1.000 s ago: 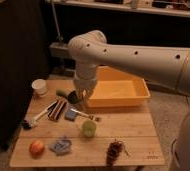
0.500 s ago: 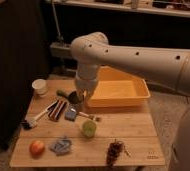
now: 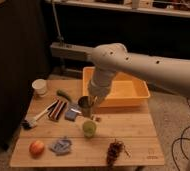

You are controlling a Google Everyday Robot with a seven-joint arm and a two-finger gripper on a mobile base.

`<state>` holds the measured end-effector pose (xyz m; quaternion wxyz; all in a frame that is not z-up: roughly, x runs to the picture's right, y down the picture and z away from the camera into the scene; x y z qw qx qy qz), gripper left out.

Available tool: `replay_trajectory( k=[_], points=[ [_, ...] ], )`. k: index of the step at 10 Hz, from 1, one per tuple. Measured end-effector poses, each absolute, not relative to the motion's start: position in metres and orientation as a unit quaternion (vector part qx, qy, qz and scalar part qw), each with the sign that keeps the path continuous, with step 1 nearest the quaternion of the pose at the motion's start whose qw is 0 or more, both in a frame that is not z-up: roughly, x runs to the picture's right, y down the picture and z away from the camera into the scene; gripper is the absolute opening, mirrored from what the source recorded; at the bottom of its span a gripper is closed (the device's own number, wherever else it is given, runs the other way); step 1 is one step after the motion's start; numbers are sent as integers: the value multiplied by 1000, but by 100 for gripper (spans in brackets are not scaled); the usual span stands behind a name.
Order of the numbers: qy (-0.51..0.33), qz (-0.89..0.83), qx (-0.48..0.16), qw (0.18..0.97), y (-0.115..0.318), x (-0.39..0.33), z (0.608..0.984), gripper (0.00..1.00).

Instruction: Stack cups on top of each other

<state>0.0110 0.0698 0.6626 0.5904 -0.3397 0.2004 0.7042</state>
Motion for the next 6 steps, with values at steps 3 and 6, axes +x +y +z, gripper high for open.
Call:
replay_trajectory(
  k=[3, 6],
  points=[
    [209, 697, -356, 586, 95, 13, 678, 0],
    [216, 690, -357, 591, 107, 13, 675, 0]
  ],
)
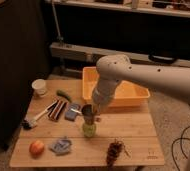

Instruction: Stack cups on top of each other

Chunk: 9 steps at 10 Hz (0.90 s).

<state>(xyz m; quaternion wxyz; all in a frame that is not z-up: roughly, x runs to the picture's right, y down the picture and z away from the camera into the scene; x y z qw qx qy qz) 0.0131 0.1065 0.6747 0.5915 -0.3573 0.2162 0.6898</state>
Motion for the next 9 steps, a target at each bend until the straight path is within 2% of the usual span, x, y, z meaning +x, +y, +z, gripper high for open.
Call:
replay_trajectory(
  k=[9],
  points=[
    [221, 664, -394, 596, 151, 14, 692, 0]
  ],
)
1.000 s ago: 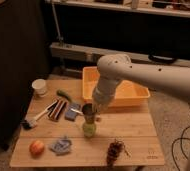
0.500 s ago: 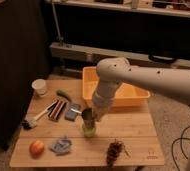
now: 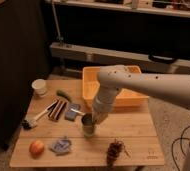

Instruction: Stack cups on top of each other

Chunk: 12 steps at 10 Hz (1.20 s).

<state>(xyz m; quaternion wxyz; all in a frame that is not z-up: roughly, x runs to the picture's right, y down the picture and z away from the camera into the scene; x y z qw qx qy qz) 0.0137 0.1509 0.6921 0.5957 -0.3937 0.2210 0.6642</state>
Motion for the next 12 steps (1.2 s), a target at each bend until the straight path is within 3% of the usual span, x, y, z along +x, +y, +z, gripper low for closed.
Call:
replay_trajectory(
  k=[12],
  points=[
    [212, 668, -384, 601, 147, 15, 733, 0]
  ],
)
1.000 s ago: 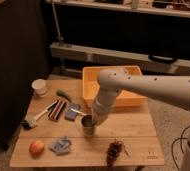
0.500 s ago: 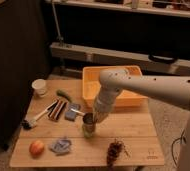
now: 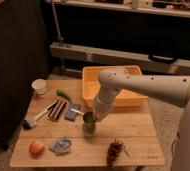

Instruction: Stack cups on top of each other

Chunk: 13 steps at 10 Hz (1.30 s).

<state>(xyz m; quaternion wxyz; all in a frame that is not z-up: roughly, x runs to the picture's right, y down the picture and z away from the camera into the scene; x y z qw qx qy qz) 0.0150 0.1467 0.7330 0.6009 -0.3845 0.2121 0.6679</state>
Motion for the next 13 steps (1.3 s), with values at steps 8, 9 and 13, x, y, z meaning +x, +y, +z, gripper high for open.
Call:
replay_trajectory(
  k=[8, 9, 13],
  points=[
    [243, 635, -392, 620, 178, 8, 745, 59],
    [244, 629, -394, 624, 182, 7, 746, 71],
    [238, 616, -399, 636, 184, 2, 743, 80]
  ],
)
